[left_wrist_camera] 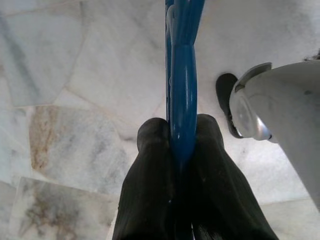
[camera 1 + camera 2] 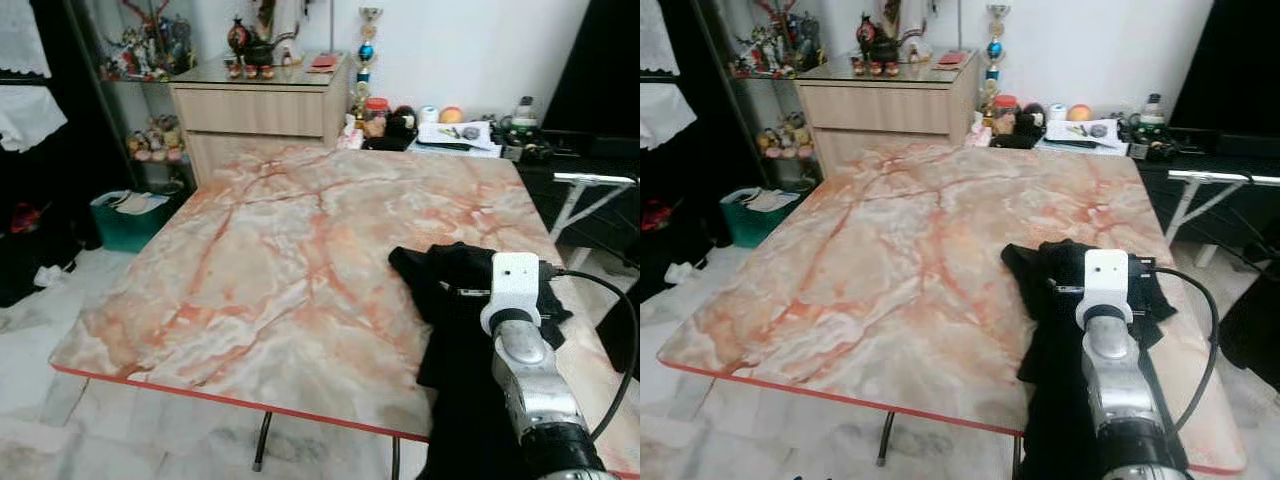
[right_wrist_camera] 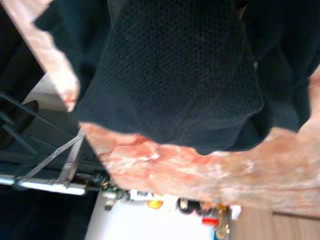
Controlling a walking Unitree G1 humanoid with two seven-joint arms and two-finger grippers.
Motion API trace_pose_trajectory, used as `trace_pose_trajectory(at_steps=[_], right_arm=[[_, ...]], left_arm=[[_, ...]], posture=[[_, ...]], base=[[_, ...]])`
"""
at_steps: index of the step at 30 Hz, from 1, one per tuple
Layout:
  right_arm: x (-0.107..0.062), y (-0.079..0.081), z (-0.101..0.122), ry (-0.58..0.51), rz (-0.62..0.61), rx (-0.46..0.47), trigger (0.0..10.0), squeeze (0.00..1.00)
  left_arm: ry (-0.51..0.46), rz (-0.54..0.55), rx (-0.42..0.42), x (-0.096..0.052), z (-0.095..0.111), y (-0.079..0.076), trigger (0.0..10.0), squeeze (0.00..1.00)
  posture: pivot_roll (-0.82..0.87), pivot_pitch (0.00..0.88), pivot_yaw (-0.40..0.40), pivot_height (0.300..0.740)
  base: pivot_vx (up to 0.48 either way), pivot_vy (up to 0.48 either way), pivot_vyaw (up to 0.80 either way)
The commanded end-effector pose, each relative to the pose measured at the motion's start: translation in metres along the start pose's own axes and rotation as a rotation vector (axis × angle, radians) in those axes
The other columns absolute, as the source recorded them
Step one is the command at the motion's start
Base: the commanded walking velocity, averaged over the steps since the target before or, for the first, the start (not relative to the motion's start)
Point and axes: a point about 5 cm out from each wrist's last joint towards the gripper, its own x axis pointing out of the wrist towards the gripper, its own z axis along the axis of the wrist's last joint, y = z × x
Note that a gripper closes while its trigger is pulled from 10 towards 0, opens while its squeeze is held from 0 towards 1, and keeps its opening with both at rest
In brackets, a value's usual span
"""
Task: Hang hanger
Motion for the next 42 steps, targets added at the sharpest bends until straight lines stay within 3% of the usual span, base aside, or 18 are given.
trace_pose_trajectory(at_steps=[1,9,19,23,25,29,30,31,32,36,42], right_arm=[[-0.004,-0.001,0.006,-0.021,-0.012,0.022,10.0,0.98],[-0.026,-0.007,0.001,-0.046,-0.046,0.025,10.0,1.00],[-0.054,-0.010,-0.015,0.040,-0.034,0.007,10.0,1.00],[-0.060,-0.010,-0.010,0.008,-0.039,0.037,10.0,1.00],[-0.069,-0.008,-0.005,-0.046,-0.046,0.080,10.0,1.00],[-0.084,-0.008,0.000,-0.119,-0.075,0.081,10.0,1.00],[-0.088,-0.009,0.001,-0.128,-0.088,0.087,10.0,0.66],[-0.090,-0.009,0.002,-0.131,-0.093,0.093,10.0,0.66],[-0.092,-0.010,0.003,-0.140,-0.104,0.103,10.0,0.00],[-0.097,-0.013,0.009,-0.187,-0.132,0.104,10.0,0.00],[-0.092,-0.012,0.015,-0.210,-0.126,0.113,10.0,0.00]], left_arm=[[0.016,-0.004,0.009,-0.001,-0.005,0.002,10.0,0.00],[0.020,-0.011,0.000,-0.002,-0.009,0.003,10.0,0.00],[0.023,-0.026,0.009,-0.002,-0.009,0.000,10.0,0.00],[0.024,-0.026,0.010,-0.002,-0.009,-0.001,10.0,0.00],[0.025,-0.026,0.011,-0.001,-0.009,-0.001,10.0,0.00],[0.024,-0.025,0.010,-0.001,-0.009,-0.001,10.0,0.00],[0.023,-0.024,0.009,-0.001,-0.008,-0.001,10.0,0.00],[0.023,-0.023,0.009,-0.001,-0.008,-0.001,10.0,0.00],[0.022,-0.020,0.007,-0.001,-0.009,-0.001,10.0,0.00],[0.028,0.011,-0.032,-0.002,-0.011,0.006,10.0,0.00],[0.037,0.012,-0.024,-0.003,-0.014,0.008,10.0,0.00]], posture=[[0.06,0.015,0.045,0.740],[0.05,0.017,0.043,0.740],[0.05,0.021,0.044,0.740],[0.05,0.022,0.043,0.740],[0.05,0.022,0.043,0.740],[0.05,0.024,0.042,0.740],[0.05,0.024,0.042,0.740],[0.05,0.024,0.042,0.740],[0.05,0.023,0.042,0.740],[0.05,0.021,0.039,0.740],[0.05,0.017,0.035,0.740]], base=[[0.000,0.000,0.00],[0.000,0.000,0.00],[0.000,0.000,0.00],[0.000,0.000,0.00],[0.000,0.000,0.00],[0.000,0.000,0.00],[0.000,0.000,0.00],[0.000,0.000,0.00],[0.000,0.000,0.00],[0.000,0.000,0.00],[0.000,0.000,0.00]])
